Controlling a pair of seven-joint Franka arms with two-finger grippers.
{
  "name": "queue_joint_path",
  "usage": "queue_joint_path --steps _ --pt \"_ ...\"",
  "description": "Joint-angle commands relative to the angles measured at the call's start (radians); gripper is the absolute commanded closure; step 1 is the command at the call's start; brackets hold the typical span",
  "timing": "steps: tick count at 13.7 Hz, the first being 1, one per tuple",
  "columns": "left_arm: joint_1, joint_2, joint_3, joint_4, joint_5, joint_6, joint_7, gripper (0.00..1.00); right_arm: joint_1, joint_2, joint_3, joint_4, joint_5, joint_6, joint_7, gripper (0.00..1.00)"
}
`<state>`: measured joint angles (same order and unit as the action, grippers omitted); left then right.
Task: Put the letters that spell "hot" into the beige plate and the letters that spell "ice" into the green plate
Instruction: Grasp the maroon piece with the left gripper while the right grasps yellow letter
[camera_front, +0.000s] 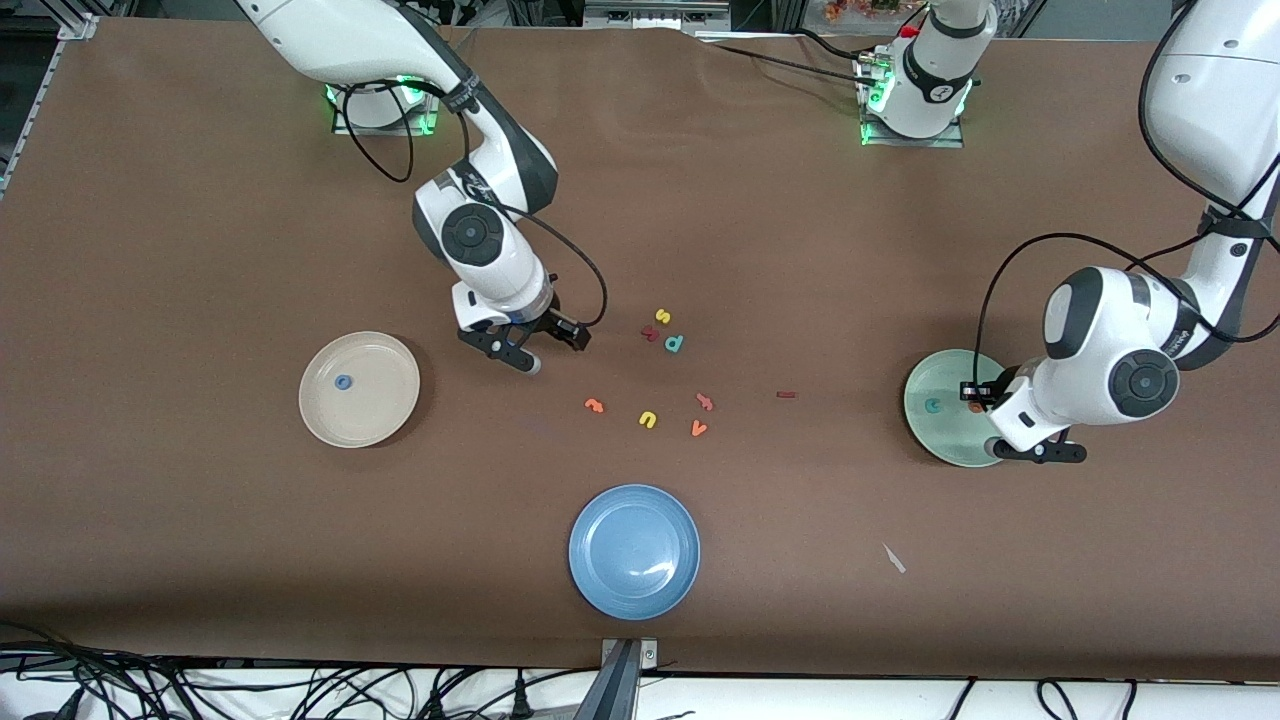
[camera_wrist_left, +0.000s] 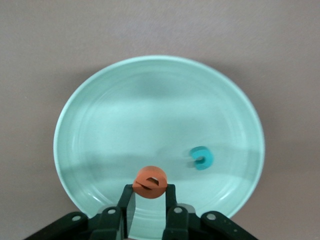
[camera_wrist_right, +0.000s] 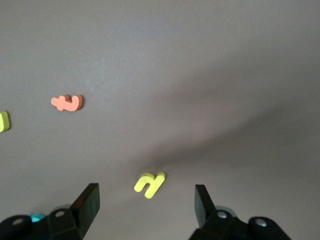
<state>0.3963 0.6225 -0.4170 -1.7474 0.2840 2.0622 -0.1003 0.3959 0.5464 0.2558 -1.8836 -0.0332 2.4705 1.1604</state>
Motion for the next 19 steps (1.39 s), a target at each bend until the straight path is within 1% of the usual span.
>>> queue_joint_path --steps 1,3,4,5,7,9,10,12,13,14,15,17,18,19 --pt "0.001 0.003 -0.009 0.003 0.027 -0.004 0.020 0.00 0.044 0.024 -0.016 -0.006 -0.022 0.051 0.111 0.15" --pt "-0.008 -0.007 -0.016 0.006 0.015 -0.005 0.004 0.00 0.064 0.043 -0.024 -0.008 -0.059 0.060 0.162 0.15" --pt "-0.011 -0.013 -0.026 0.026 0.009 -0.010 -0.019 0.00 0.072 0.050 -0.026 -0.008 -0.080 0.070 0.186 0.16" --pt "-0.017 -0.018 -0.064 0.035 -0.006 -0.026 -0.085 0.00 0.077 0.058 -0.027 -0.008 -0.105 0.073 0.206 0.16" --pt "-0.020 -0.018 -0.130 0.037 -0.017 -0.045 -0.291 0.00 0.083 0.066 -0.032 -0.009 -0.149 0.073 0.232 0.19" --pt "-0.022 -0.015 -0.193 0.035 -0.019 -0.045 -0.451 0.00 0.084 0.069 -0.033 -0.011 -0.156 0.073 0.237 0.22" --pt "-0.039 -0.009 -0.213 0.037 -0.020 -0.045 -0.528 0.00 0.084 0.070 -0.033 -0.011 -0.156 0.073 0.236 0.23" --pt "-0.100 0.019 -0.218 0.037 -0.023 -0.022 -0.655 0.00 0.084 0.079 -0.033 -0.009 -0.160 0.083 0.237 0.23" --pt "-0.131 0.032 -0.218 0.037 -0.026 0.024 -0.717 0.00 0.084 0.083 -0.033 -0.009 -0.165 0.094 0.243 0.23" --pt "-0.152 0.054 -0.217 0.037 -0.025 0.094 -0.767 0.00 0.084 0.087 -0.033 -0.009 -0.166 0.096 0.245 0.27" --pt "-0.177 0.080 -0.215 0.035 -0.020 0.157 -0.817 0.00 0.086 0.090 -0.033 -0.009 -0.166 0.103 0.246 0.27" --pt "-0.240 0.127 -0.191 0.037 -0.012 0.234 -0.887 0.00 0.089 0.099 -0.033 -0.009 -0.166 0.114 0.246 0.29" --pt "-0.272 0.134 -0.156 0.037 -0.012 0.251 -0.894 0.00 0.092 0.099 -0.033 -0.009 -0.166 0.116 0.249 0.33" --pt "-0.308 0.143 -0.125 0.037 -0.012 0.254 -0.894 0.00 0.093 0.099 -0.033 -0.009 -0.168 0.116 0.249 0.41"
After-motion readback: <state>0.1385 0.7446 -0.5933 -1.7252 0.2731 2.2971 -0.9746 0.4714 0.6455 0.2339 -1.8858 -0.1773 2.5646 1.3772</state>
